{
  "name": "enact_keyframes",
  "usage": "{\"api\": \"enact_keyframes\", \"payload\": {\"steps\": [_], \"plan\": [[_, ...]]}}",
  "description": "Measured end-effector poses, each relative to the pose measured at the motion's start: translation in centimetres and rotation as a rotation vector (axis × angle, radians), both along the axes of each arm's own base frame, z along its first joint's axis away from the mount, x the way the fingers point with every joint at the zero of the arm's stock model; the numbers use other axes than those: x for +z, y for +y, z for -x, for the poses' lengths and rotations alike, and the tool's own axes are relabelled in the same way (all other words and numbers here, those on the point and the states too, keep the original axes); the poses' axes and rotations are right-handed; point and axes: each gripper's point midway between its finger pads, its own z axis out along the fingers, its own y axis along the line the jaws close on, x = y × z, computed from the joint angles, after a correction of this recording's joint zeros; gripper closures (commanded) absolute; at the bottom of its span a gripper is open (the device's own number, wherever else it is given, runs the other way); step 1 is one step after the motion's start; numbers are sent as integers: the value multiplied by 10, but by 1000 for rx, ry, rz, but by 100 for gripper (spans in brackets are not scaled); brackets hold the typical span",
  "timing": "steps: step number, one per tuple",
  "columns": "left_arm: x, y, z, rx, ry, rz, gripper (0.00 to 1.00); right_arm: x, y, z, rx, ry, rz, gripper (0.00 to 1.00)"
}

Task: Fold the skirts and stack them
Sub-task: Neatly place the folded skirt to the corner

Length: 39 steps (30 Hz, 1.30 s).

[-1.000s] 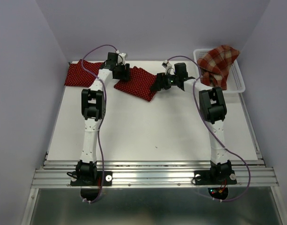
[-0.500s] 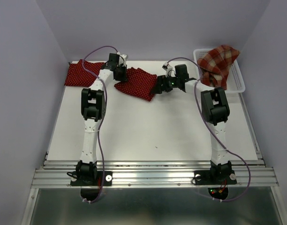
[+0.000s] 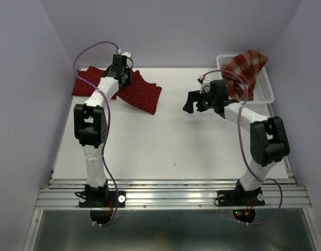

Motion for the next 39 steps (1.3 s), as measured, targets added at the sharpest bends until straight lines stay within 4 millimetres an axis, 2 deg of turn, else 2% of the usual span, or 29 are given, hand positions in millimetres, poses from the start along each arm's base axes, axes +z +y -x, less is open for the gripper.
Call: {"api": "enact_keyframes", "payload": {"steps": [3,5,11,16,25,32,39], "plan": [[29,15,-4,28,-77,-72,100,20,-12,16,-51,-61,-2,0],[41,24,-6,41,-114,-126,100,32,-18,23,-77,-101,-2,0],[52,50,-10,66,-142,-271,100,54,-36,34,-149,-181,17,0],[62,64,-15,73,-169,-346,100,73,-43,35,-182,-238,22,0],[91,73,-28,64,-248,-382,100,77,-47,33,-202,-257,31,0],[120,79,-36,74,-313,-377,100,77,-48,32,-203,-262,39,0],[134,86,-40,79,-342,-360,100,77,-48,32,-201,-264,40,0]]}}
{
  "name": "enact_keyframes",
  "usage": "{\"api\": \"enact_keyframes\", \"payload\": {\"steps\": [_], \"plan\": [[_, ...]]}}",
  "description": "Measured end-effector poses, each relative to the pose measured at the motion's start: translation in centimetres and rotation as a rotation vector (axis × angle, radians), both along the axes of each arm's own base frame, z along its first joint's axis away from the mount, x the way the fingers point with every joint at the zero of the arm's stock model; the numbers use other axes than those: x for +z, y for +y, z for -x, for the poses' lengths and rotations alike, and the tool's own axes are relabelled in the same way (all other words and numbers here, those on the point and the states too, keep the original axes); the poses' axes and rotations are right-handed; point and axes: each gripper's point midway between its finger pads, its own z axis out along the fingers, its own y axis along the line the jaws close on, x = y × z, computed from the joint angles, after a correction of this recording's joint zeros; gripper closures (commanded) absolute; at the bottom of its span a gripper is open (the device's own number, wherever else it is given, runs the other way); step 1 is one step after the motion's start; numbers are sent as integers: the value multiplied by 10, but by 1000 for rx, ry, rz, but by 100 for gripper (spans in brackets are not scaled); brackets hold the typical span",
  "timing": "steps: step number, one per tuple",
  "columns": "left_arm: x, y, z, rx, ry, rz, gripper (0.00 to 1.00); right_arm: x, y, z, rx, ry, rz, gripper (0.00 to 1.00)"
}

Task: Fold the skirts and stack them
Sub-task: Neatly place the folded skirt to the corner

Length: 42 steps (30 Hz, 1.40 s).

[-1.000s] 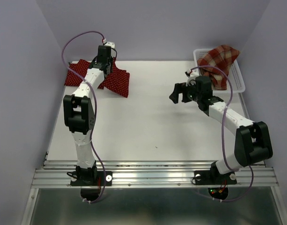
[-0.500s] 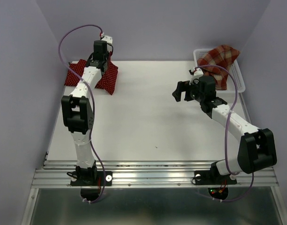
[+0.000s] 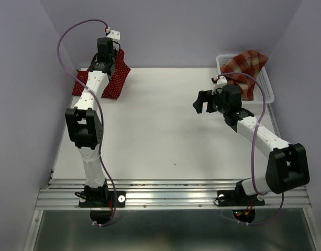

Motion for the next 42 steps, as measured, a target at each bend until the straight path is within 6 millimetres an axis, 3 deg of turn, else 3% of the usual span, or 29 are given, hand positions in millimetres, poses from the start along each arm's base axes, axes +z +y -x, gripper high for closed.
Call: {"api": "enact_keyframes", "payload": {"steps": [11,15,18,23,27,35,39,40,41,42], "plan": [[6,34,-4,20,-21,30,100,-1,0,0,2,0,5,0],[0,50,-10,28,-30,52,100,-7,0,-1,2,14,11,0],[-18,64,-19,44,-11,53,100,-10,0,-2,2,30,17,0],[-71,90,-32,71,66,62,100,-9,1,-8,1,46,26,0],[-95,106,-38,93,90,79,100,-7,1,-9,0,56,33,0],[-101,130,-47,149,54,98,100,-13,-3,-3,-10,100,51,0],[-106,139,-48,198,50,93,33,-16,-6,-1,-19,121,62,0],[-107,143,-49,211,48,96,9,-17,-6,0,-22,125,65,0],[-107,144,-50,226,42,106,1,-17,-7,0,-23,126,65,0],[-106,147,-52,244,30,112,1,-16,-7,0,-25,127,67,0]]}}
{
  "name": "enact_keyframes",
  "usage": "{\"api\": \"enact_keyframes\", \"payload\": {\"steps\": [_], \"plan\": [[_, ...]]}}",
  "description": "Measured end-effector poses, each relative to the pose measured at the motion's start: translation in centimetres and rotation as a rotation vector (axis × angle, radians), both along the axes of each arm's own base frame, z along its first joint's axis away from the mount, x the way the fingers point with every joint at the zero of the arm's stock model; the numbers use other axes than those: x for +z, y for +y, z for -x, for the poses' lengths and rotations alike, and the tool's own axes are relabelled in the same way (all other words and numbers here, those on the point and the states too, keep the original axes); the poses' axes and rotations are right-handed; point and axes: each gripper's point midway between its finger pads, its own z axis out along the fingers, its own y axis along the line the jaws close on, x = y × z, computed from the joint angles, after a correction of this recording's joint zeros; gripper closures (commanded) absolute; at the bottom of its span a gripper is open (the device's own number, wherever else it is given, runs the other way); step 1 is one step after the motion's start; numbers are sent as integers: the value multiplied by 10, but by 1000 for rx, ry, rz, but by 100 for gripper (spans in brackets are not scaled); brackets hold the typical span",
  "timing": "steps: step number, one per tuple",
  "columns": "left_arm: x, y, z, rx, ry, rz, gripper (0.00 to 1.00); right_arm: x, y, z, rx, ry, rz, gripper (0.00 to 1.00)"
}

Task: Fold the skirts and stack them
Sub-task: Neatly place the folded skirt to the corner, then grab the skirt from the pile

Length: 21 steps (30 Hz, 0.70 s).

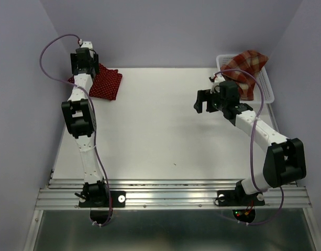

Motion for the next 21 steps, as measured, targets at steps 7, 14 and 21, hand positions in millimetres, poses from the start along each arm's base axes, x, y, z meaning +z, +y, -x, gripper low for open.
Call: {"api": "enact_keyframes", "payload": {"steps": [7,14,21], "plan": [[20,8,-1,66,-49,15,1,12,-4,-6,-45,-11,-8,0],[50,4,17,99,-65,76,1,39,-31,-26,-256,-52,-1,0],[146,-29,68,58,-226,262,1,91,-103,-76,-539,-133,-9,0]]}}
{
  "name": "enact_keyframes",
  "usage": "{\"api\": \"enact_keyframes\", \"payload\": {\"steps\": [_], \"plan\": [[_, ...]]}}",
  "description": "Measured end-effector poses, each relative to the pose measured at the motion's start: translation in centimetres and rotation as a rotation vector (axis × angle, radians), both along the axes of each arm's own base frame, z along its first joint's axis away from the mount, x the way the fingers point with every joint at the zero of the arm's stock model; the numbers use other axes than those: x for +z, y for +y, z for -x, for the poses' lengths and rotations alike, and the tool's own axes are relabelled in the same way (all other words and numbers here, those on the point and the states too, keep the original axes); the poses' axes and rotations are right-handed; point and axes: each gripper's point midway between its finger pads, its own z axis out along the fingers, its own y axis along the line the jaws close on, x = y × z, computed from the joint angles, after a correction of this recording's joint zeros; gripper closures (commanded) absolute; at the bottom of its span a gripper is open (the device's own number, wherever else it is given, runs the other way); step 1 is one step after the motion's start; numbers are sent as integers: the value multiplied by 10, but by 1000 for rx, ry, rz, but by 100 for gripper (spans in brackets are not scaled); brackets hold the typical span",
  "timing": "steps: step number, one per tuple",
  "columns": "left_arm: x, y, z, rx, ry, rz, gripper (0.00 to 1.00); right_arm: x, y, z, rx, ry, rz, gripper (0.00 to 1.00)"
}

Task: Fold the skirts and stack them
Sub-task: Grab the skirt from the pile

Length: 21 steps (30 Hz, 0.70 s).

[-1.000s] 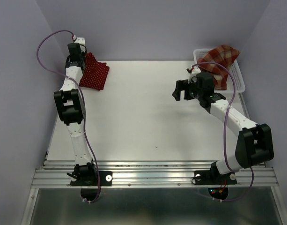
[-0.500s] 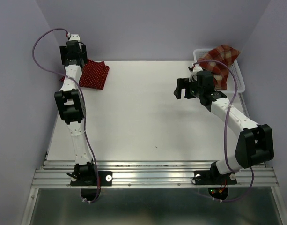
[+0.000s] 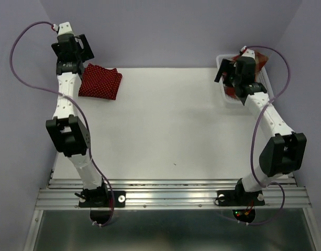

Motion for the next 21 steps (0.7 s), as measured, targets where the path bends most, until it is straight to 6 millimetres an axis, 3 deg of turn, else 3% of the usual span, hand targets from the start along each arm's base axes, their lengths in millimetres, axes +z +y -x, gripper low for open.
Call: {"api": "enact_keyframes", "payload": {"steps": [4,8,13,18,21], "plan": [[31,-27,55,-56,-97,109,1,0,-49,-30,-112,7,24,0],[37,-47,95,-107,-144,182,1,-32,-90,-51,-120,88,121,0],[-5,-63,118,-143,-66,256,1,-92,-123,-67,-43,234,252,0],[-49,-67,139,-118,32,308,1,-139,-151,-81,-30,335,278,2],[-43,-69,149,-115,22,320,1,-160,-168,-92,-35,366,280,58]]}}
